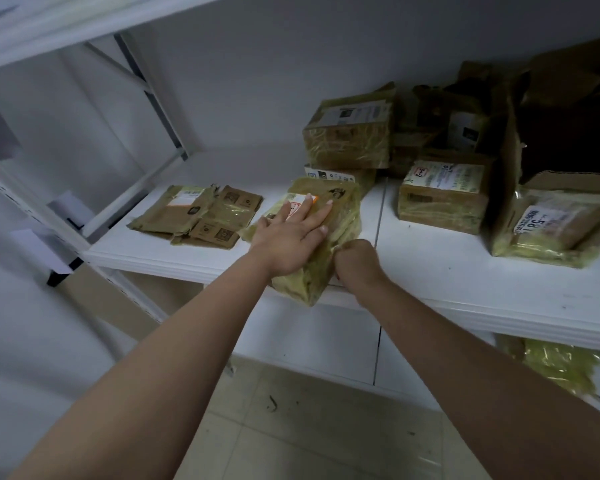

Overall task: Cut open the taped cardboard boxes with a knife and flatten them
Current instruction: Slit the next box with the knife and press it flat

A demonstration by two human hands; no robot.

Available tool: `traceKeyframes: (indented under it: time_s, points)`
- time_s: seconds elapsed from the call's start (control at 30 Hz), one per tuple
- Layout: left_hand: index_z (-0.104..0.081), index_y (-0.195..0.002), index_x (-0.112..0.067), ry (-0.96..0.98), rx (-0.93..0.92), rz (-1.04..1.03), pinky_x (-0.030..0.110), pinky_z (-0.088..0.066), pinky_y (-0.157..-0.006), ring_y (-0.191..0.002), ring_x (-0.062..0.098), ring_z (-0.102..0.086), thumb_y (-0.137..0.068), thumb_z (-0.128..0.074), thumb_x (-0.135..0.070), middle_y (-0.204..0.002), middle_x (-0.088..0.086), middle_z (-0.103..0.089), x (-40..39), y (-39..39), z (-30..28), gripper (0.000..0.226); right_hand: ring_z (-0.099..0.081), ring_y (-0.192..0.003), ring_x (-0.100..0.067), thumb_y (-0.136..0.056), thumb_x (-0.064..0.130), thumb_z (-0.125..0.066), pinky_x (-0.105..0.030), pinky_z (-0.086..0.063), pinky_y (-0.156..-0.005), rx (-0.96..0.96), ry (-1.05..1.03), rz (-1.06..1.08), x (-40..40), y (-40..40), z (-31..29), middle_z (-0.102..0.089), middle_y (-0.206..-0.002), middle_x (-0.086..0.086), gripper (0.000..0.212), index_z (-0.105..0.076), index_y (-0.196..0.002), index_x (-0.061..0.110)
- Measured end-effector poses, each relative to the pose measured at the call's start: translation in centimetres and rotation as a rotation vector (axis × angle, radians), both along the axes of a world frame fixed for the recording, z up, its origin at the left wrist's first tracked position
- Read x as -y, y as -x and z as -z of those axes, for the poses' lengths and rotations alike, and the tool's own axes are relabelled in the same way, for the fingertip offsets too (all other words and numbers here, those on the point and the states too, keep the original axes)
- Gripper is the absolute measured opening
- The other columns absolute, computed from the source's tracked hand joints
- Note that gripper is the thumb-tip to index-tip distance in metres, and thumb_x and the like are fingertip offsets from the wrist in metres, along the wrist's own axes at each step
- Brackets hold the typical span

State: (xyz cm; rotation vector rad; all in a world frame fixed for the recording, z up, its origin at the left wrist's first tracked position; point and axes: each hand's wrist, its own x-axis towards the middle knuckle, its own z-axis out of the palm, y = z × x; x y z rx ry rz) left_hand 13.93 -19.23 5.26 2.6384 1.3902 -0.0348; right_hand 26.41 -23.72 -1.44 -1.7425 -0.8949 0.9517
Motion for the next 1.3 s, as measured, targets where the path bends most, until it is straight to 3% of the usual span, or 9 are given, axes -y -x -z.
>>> traceKeyframes:
  time_s: [0.2,0.43,0.5,0.6,0.77,0.93,1.07,1.17,1.3]
  points:
    - [-0.007,-0.147,-0.053,-0.04,0.026,-0.039,0.061,-0.006,-0.114,-0.149,0.021,0.003,-0.101,-0.019,-0.052,-0.161,-0.016,0.003,0.9,-0.1,0.0,0.048,-0.042,-0.042,-0.013,-0.091,0.004,-0.039,-0.012,-0.027,-0.032,-0.15,0.071,-0.104,6.2,3.2,-1.6,-0.05,-0.058,-0.008,0.022,-0.056,-0.075,0.005]
    - [-0.013,-0.151,-0.044,0.074,0.12,-0.186,0.059,-0.013,-0.116,-0.149,0.027,0.0,-0.097,-0.033,-0.058,-0.163,-0.008,0.002,1.7,-0.9,-0.9,0.059,-0.04,-0.04,-0.015,-0.087,0.004,-0.051,-0.014,-0.027,-0.035,-0.142,0.119,-0.127,7.5,2.2,-2.8,-0.051,-0.056,-0.01,0.022,-0.066,-0.095,-0.01]
    - [-0.012,-0.151,-0.044,0.108,0.056,-0.162,0.054,-0.019,-0.116,-0.149,0.027,-0.005,-0.091,-0.037,-0.067,-0.163,-0.007,0.002,1.4,-0.2,-1.8,0.069,-0.039,-0.041,-0.016,-0.085,0.005,-0.054,-0.016,-0.027,-0.037,-0.106,0.126,-0.125,7.1,1.7,-2.9,-0.051,-0.055,-0.01,0.021,-0.066,-0.093,-0.01]
    - [-0.005,-0.149,-0.052,-0.036,-0.123,-0.163,0.051,-0.03,-0.111,-0.148,0.027,-0.013,-0.088,-0.021,-0.076,-0.162,-0.013,0.001,1.9,0.5,-1.7,0.068,-0.04,-0.04,-0.016,-0.085,0.005,-0.048,-0.016,-0.028,-0.037,-0.103,0.081,-0.116,7.2,2.2,-2.3,-0.05,-0.054,-0.009,0.022,-0.066,-0.09,-0.008]
    - [-0.002,-0.148,-0.053,-0.066,-0.145,-0.159,0.051,-0.03,-0.107,-0.148,0.03,-0.009,-0.092,-0.014,-0.072,-0.161,-0.014,0.003,1.8,-0.1,-1.2,0.061,-0.049,-0.057,-0.017,-0.095,0.015,-0.039,-0.024,-0.038,-0.048,0.181,-0.114,-0.181,9.4,3.9,0.7,-0.052,-0.07,-0.005,0.022,-0.056,-0.087,0.004]
    - [0.001,-0.147,-0.055,-0.039,-0.172,-0.138,0.054,-0.025,-0.111,-0.148,0.029,-0.007,-0.09,-0.011,-0.074,-0.161,-0.015,0.006,1.1,0.2,-1.1,0.061,-0.049,-0.06,-0.019,-0.098,0.02,-0.042,-0.028,-0.031,-0.052,0.523,-0.258,-0.177,10.7,2.8,1.7,-0.049,-0.065,0.003,0.014,-0.052,-0.096,0.011]
    - [0.001,-0.147,-0.055,-0.036,-0.178,-0.142,0.054,-0.024,-0.113,-0.148,0.029,-0.007,-0.09,-0.009,-0.074,-0.161,-0.015,0.006,1.0,0.2,-1.2,0.061,-0.051,-0.055,-0.023,-0.099,0.022,-0.041,-0.028,-0.027,-0.048,0.675,-0.353,-0.138,11.0,2.3,1.6,-0.049,-0.062,0.003,0.018,-0.052,-0.104,0.009]
    - [0.001,-0.147,-0.054,-0.041,-0.174,-0.14,0.054,-0.023,-0.113,-0.149,0.029,-0.007,-0.09,-0.008,-0.073,-0.161,-0.014,0.006,1.2,0.2,-1.2,0.061,-0.056,-0.061,-0.026,-0.099,0.024,-0.038,-0.029,-0.033,-0.054,0.758,-0.346,-0.166,10.5,1.9,1.6,-0.053,-0.067,0.0,0.022,-0.051,-0.111,0.011]
    - [0.002,-0.147,-0.054,-0.034,-0.169,-0.143,0.055,-0.022,-0.114,-0.149,0.029,-0.006,-0.09,-0.008,-0.073,-0.161,-0.014,0.006,1.2,0.2,-1.2,0.061,-0.048,-0.052,-0.02,-0.098,0.027,-0.036,-0.026,-0.029,-0.049,0.796,-0.389,-0.157,10.1,1.7,1.9,-0.049,-0.061,0.003,0.026,-0.053,-0.109,0.01]
